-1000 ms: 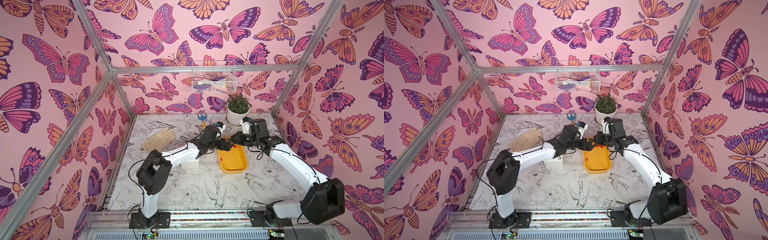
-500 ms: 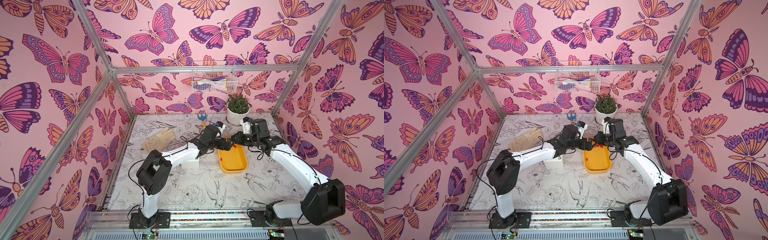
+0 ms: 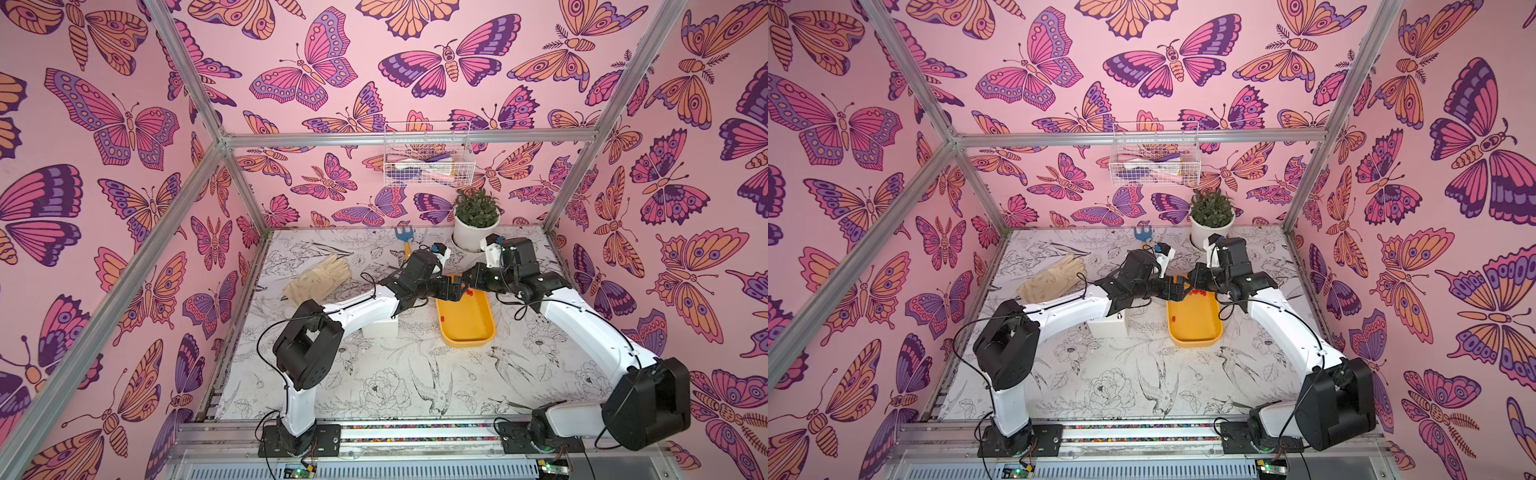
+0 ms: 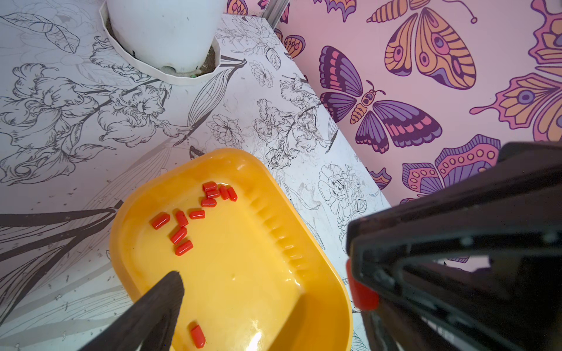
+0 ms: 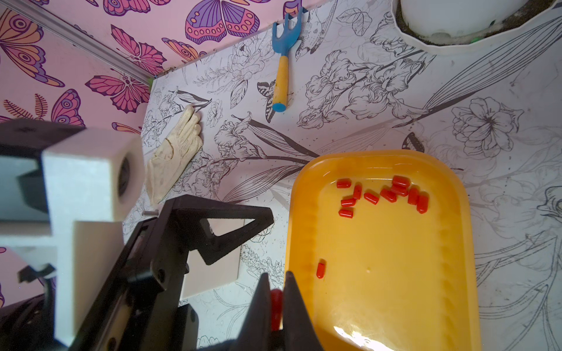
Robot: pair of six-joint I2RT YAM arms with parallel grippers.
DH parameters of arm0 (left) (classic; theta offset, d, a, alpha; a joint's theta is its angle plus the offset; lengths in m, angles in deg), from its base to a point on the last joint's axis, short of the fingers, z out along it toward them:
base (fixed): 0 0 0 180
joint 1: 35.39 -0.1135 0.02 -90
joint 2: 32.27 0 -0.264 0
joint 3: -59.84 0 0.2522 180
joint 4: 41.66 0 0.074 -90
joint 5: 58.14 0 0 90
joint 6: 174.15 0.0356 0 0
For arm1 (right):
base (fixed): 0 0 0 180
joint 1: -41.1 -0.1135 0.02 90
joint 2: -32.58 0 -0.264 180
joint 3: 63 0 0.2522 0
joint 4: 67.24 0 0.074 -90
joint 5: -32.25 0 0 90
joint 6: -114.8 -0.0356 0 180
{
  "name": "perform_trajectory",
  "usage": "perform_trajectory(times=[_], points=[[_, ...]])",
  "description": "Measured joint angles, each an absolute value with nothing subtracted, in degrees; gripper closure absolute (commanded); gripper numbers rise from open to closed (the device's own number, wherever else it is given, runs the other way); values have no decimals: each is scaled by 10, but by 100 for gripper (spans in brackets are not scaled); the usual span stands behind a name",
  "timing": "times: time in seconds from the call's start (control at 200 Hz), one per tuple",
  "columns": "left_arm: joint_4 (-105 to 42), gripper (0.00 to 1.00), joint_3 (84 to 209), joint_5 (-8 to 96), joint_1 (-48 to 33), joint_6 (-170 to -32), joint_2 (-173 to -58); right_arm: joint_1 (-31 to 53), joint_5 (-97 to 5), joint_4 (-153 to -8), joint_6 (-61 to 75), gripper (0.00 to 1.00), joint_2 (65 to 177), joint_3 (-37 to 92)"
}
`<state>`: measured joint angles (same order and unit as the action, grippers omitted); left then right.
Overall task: Cover the protruding screws with screw protection sleeves
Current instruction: Pick up the screw protection sleeve from the storage box.
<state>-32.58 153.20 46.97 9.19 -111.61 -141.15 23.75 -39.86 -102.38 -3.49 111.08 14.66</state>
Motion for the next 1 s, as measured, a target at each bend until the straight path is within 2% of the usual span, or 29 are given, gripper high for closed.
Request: perform_trajectory(times=[1.001], points=[[-326, 10, 1532, 468, 89, -1116, -1423, 238, -397, -1024, -35, 89, 1105, 143]])
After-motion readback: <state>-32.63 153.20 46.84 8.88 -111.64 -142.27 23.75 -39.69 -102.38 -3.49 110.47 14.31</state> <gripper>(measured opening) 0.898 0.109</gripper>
